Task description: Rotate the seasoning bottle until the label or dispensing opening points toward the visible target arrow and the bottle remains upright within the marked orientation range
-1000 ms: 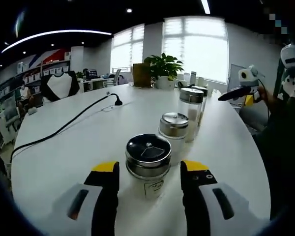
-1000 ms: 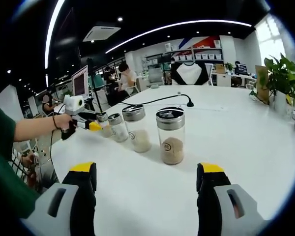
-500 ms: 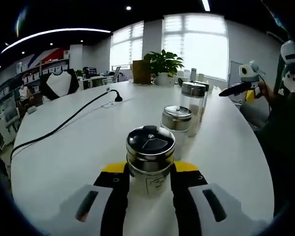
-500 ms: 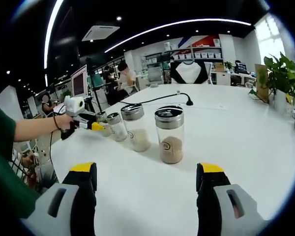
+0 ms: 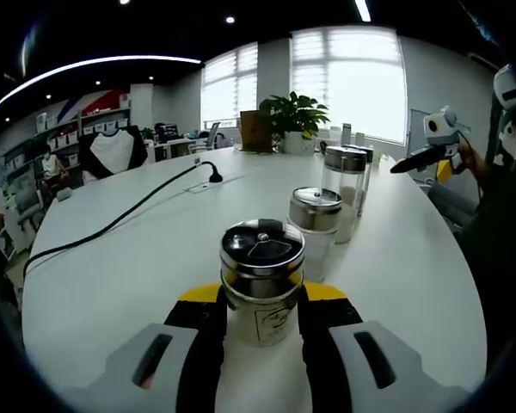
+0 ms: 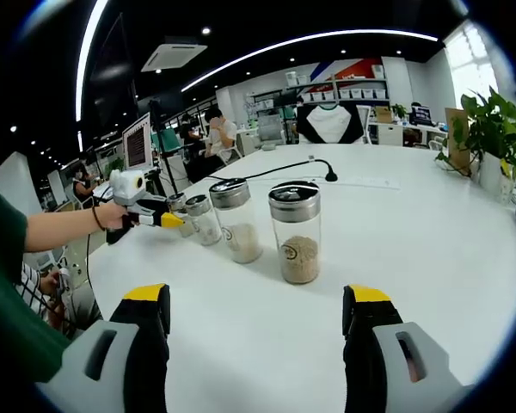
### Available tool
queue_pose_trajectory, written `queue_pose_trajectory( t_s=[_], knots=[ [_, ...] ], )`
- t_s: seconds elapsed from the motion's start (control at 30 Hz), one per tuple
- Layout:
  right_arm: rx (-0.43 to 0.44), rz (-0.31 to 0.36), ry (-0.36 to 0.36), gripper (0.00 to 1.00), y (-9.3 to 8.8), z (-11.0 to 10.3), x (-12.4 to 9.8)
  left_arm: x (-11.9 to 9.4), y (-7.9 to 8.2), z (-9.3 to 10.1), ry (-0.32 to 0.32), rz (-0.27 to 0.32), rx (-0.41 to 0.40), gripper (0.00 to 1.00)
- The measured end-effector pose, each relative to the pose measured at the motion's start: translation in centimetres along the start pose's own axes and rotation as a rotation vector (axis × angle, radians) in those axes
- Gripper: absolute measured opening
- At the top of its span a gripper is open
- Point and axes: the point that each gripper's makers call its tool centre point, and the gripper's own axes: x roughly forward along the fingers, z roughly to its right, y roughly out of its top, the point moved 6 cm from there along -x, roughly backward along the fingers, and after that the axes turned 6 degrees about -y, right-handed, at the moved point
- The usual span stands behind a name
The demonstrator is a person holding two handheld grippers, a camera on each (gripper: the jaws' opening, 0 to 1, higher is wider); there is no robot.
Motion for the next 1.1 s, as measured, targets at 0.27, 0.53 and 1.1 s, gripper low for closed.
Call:
queue_pose_trajectory(
  t_s=[0.27, 0.53, 1.1],
  knots=[
    [0.004, -0.007, -0.001, 0.83, -0.2, 0.1, 0.0, 0.1, 0.0, 0.1, 0.023, 0.022, -0.008, 0.34],
    [0.008, -0.008, 0.000, 0.82, -0.2, 0.1, 0.1, 0.1, 0.0, 0.2, 0.057, 0.022, -0.020, 0.34],
    [0.004, -0.013, 0.004, 0.81, -0.4, -0.1, 0.0, 0.2, 0.1, 1.0, 0.201, 0.013, -0.090, 0.34]
  ],
)
